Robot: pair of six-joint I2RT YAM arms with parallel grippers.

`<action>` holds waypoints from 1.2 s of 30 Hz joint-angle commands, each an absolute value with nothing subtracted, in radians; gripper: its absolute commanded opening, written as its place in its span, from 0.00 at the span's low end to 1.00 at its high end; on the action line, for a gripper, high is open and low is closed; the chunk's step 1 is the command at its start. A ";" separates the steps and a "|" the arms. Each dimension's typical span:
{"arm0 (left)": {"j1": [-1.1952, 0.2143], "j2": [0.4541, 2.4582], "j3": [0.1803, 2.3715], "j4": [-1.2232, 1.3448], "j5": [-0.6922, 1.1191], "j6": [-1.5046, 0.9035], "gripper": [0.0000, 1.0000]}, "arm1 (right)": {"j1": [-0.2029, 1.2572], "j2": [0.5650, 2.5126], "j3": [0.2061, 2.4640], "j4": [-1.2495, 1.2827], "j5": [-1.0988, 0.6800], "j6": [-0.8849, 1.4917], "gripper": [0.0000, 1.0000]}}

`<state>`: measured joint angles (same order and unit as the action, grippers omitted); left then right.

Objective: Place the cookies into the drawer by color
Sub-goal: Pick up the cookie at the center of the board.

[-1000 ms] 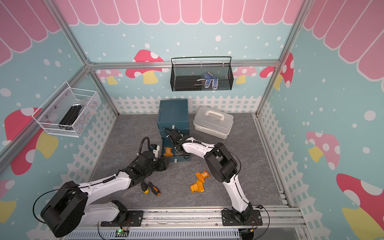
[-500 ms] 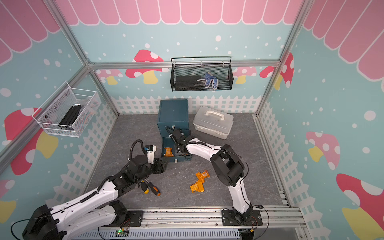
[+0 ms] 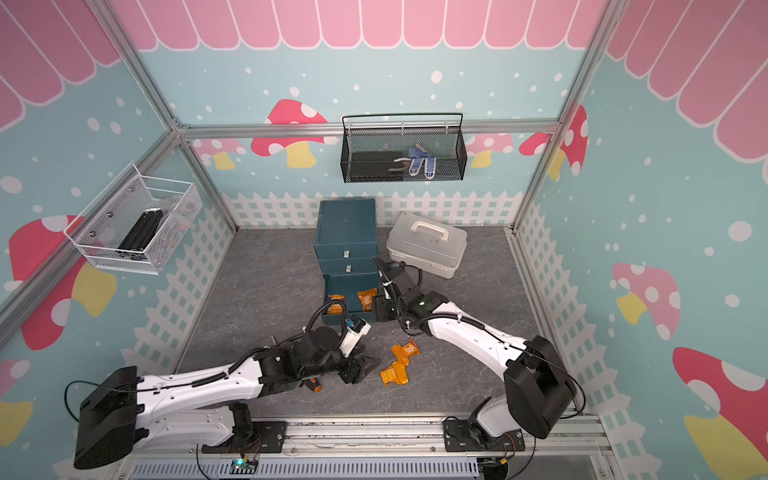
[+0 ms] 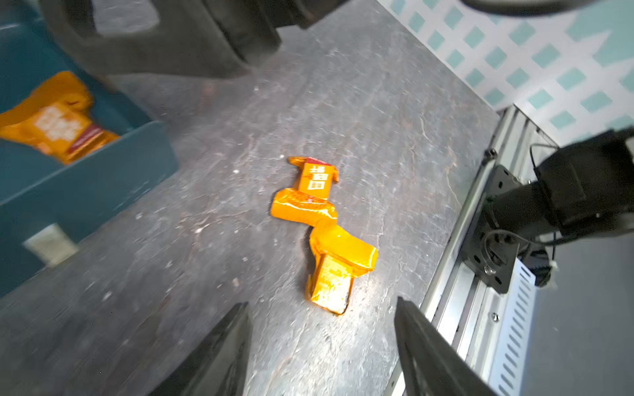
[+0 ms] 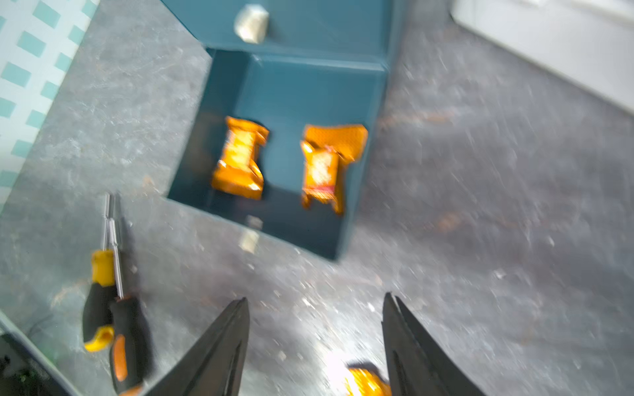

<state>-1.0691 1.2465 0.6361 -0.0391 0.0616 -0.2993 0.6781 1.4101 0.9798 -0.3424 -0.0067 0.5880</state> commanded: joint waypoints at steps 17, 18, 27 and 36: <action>-1.177 1.737 0.988 -0.312 -0.040 -0.033 0.72 | 0.396 0.948 0.550 -0.285 -0.158 0.575 0.78; -1.177 1.746 0.990 -0.322 -0.043 -0.046 0.72 | 0.396 0.949 0.549 -0.283 -0.158 0.575 0.77; -1.175 1.775 0.976 -0.333 -0.027 -0.088 0.69 | 0.395 0.943 0.538 -0.273 -0.152 0.571 0.77; -1.192 1.801 1.014 -0.367 -0.069 -0.084 0.59 | 0.396 0.892 0.527 -0.281 -0.146 0.574 0.77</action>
